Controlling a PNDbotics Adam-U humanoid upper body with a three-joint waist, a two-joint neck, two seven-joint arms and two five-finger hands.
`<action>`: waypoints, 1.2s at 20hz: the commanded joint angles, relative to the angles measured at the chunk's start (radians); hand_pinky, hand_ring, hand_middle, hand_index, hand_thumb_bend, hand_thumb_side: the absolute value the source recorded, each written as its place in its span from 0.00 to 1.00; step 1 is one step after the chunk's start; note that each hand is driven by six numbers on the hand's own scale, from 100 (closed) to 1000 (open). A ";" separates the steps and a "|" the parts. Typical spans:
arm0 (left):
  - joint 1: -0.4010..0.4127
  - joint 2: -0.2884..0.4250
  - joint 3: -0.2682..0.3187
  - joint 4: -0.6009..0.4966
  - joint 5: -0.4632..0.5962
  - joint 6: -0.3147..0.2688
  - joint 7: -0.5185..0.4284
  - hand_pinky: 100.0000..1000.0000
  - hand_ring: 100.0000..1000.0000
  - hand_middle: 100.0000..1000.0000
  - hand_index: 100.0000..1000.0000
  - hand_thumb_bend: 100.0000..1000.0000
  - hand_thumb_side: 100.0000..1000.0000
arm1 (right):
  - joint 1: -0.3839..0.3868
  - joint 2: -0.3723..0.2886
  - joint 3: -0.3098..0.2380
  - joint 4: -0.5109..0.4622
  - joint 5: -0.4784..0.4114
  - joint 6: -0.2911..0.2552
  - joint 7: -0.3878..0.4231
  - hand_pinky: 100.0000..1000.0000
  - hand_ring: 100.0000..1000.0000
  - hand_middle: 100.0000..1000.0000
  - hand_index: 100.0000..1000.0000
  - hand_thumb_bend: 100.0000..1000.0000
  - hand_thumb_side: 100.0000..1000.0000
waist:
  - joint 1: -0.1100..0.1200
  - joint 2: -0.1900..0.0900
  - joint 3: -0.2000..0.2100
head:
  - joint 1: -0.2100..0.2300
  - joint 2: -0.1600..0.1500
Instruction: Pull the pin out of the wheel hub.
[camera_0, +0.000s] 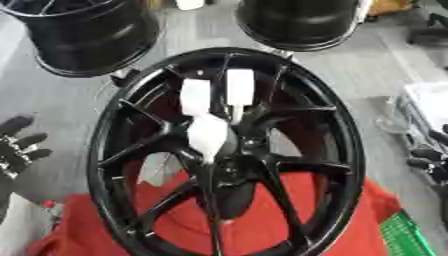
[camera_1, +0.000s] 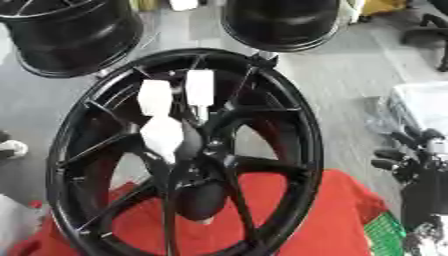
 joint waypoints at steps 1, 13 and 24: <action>-0.003 0.032 0.004 -0.036 0.021 -0.009 0.008 0.73 0.79 0.87 0.88 0.23 0.89 | -0.008 -0.009 -0.005 -0.009 0.005 0.000 0.001 0.50 0.53 0.73 0.82 0.00 0.89 | 0.000 -0.020 -0.001 | -0.003 -0.008; 0.111 0.521 -0.034 -0.117 0.368 -0.413 0.004 0.72 0.72 0.80 0.81 0.24 0.66 | -0.010 -0.024 -0.010 -0.008 0.014 0.000 -0.003 0.50 0.53 0.74 0.82 0.00 0.88 | 0.021 -0.023 -0.018 | -0.006 -0.014; -0.031 1.094 -0.229 0.084 0.041 -0.965 -0.147 0.65 0.51 0.74 0.83 0.53 0.55 | 0.006 -0.039 0.001 -0.001 0.021 0.004 0.007 0.50 0.53 0.74 0.82 0.00 0.88 | 0.039 -0.050 -0.051 | -0.009 -0.010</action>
